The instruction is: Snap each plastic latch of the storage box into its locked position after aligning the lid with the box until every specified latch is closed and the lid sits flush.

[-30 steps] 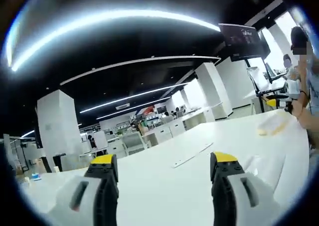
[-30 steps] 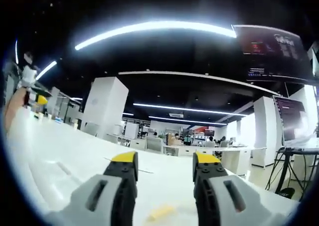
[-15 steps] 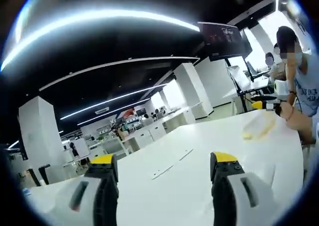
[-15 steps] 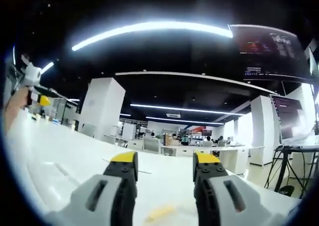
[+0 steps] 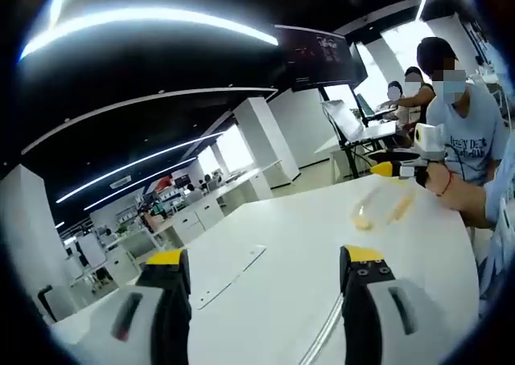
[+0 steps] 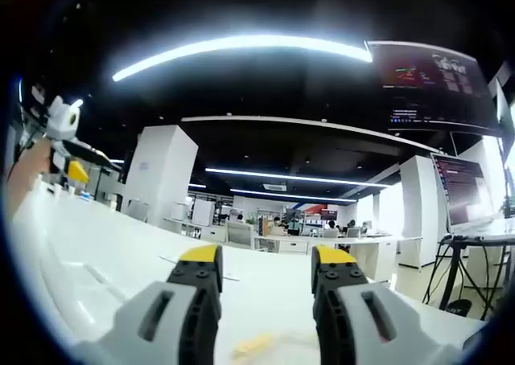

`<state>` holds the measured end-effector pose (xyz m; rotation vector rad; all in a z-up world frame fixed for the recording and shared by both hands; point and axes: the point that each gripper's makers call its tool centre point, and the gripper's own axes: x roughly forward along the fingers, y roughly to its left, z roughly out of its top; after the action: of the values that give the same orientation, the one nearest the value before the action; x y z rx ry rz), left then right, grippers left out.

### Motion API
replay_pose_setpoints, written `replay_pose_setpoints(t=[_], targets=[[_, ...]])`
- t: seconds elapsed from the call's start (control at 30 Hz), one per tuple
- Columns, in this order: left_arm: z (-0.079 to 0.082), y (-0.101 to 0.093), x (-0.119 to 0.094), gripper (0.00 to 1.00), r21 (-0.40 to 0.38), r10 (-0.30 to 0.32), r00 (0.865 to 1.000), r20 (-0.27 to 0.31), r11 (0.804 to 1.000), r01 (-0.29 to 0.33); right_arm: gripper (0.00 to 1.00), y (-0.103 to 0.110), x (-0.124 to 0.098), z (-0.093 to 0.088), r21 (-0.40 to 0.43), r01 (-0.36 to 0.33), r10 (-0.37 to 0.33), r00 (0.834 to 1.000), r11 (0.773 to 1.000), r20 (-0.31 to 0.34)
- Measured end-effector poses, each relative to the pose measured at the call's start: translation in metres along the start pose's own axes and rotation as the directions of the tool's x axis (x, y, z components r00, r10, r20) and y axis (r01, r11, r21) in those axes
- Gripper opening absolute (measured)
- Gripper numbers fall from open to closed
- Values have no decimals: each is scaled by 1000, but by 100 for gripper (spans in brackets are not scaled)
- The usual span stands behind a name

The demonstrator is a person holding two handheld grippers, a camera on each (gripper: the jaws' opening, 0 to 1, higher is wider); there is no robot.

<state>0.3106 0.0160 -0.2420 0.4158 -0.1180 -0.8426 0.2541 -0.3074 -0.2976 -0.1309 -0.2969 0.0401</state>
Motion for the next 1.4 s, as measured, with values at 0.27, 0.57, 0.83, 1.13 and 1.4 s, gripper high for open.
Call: replay_pose_setpoints(t=[0.27, 0.57, 0.83, 1.13, 1.4], targets=[[14, -40, 49, 76, 24, -179, 984, -23, 983, 180, 44, -7, 1, 4, 1, 26, -26, 1000, 1000, 17], [14, -84, 85, 75, 80, -357, 928, -108, 927, 366, 44, -10, 2, 1, 8, 36, -36, 999, 999, 9], [10, -106, 109, 75, 86, -416, 899, -137, 899, 429, 44, -13, 2, -3, 15, 45, -45, 999, 999, -2], [12, -131, 139, 73, 99, -490, 856, -165, 855, 509, 44, -22, -1, -1, 25, 84, -84, 996, 996, 14], [14, -161, 166, 73, 140, -544, 813, -208, 806, 575, 44, -31, -3, 0, 27, 126, -126, 992, 992, 23]])
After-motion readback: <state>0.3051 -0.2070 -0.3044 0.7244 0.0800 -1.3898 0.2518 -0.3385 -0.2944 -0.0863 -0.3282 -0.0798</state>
